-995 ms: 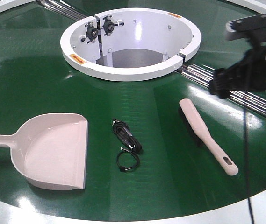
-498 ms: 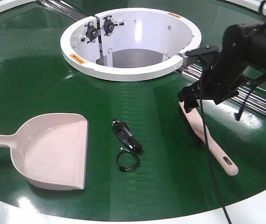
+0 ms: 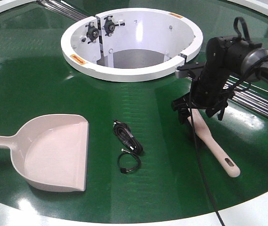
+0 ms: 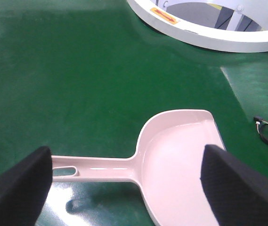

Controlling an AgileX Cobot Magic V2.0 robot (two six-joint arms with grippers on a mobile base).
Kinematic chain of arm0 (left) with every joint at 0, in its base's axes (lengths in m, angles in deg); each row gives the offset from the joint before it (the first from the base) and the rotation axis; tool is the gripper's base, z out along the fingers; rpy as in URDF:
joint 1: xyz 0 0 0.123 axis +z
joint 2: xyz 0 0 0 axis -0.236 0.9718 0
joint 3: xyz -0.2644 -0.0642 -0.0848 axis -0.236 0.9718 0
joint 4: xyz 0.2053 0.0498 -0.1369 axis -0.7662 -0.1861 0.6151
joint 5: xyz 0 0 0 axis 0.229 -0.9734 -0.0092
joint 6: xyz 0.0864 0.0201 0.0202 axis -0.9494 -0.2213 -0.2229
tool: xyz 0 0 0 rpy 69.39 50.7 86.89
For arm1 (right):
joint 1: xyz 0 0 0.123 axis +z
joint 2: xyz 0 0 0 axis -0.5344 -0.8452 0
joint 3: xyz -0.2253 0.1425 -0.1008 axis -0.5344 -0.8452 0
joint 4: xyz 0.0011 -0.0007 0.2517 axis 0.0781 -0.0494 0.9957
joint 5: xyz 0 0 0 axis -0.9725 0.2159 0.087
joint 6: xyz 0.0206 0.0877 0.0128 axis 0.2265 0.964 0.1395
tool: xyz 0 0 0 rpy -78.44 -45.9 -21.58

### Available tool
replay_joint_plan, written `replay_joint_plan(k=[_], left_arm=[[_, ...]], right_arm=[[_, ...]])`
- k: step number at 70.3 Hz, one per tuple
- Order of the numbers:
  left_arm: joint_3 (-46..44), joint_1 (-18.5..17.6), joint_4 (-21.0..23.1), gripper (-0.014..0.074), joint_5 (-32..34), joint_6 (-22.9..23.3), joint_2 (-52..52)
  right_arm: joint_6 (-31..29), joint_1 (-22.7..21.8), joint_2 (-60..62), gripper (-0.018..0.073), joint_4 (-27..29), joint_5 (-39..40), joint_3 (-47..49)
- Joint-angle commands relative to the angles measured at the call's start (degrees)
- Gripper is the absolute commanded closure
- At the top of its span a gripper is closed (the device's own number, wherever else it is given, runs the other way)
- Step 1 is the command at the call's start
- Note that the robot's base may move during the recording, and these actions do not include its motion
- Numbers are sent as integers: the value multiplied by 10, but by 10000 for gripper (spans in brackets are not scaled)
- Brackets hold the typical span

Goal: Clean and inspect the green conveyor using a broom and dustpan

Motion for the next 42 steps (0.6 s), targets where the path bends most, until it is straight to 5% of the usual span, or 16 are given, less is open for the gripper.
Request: replay_joint_plan(k=[1,20,42], left_arm=[[-21,-4,1,4,28,-1,-3],[-21,-4,1,4,16,-1,-3],[-21,-4,1,4,15,-1,-3]], right_arm=[[4,-2,25,-33,-2,5,18],[7,-3,21,71,-6,13,18],[19,-3,5,574,-6,16,18]])
